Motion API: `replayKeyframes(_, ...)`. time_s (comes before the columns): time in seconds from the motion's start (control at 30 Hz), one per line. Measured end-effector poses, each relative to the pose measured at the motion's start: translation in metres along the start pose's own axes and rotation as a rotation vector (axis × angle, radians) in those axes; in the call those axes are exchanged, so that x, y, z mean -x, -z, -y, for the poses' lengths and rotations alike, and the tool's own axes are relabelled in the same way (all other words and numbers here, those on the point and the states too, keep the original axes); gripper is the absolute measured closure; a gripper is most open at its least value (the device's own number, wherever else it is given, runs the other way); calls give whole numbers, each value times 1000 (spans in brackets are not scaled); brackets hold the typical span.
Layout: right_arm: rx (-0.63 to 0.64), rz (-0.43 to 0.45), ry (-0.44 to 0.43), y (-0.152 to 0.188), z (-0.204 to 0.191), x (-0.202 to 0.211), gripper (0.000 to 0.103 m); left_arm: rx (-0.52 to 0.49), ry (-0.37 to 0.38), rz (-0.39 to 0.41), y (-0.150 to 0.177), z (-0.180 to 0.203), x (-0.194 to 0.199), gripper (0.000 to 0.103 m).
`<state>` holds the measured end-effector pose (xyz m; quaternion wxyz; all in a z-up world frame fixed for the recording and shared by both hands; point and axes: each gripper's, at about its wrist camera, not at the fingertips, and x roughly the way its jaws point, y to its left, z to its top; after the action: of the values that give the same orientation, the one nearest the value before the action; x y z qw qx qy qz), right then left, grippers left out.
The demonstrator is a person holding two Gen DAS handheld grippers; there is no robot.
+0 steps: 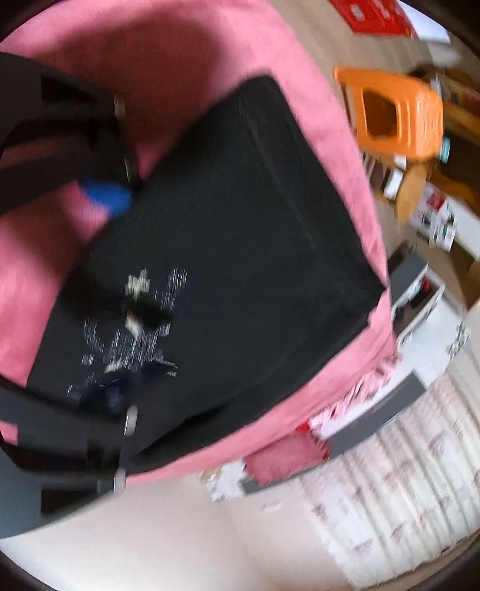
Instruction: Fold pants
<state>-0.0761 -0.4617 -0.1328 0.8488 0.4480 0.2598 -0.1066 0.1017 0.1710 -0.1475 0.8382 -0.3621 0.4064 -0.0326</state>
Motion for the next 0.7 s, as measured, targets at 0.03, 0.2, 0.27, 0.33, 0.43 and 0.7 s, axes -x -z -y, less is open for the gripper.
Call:
replayKeyframes(0.03, 5, 0, 3, 0, 0, -1, 70, 20, -21, -2, -1, -4, 0, 67)
replayKeyframes(0.2, 19, -3, 26, 0, -5, 0, 77, 40, -14, -19, -5, -12, 3, 86)
replayKeyframes(0.27, 10, -9, 34, -1, -5, 2, 79, 34, 1, -28, -7, -12, 6, 93)
replayKeyframes(0.33, 5, -16, 45, -2, -6, 5, 81, 55, 23, -39, -11, -13, 12, 96)
replayKeyframes(0.43, 29, -16, 59, -8, -13, 13, 83, 56, 67, -41, -17, -9, 23, 97)
replayKeyframes(0.7, 103, 0, 33, -28, -40, 37, 86, -74, 121, -46, -19, 15, 63, 97)
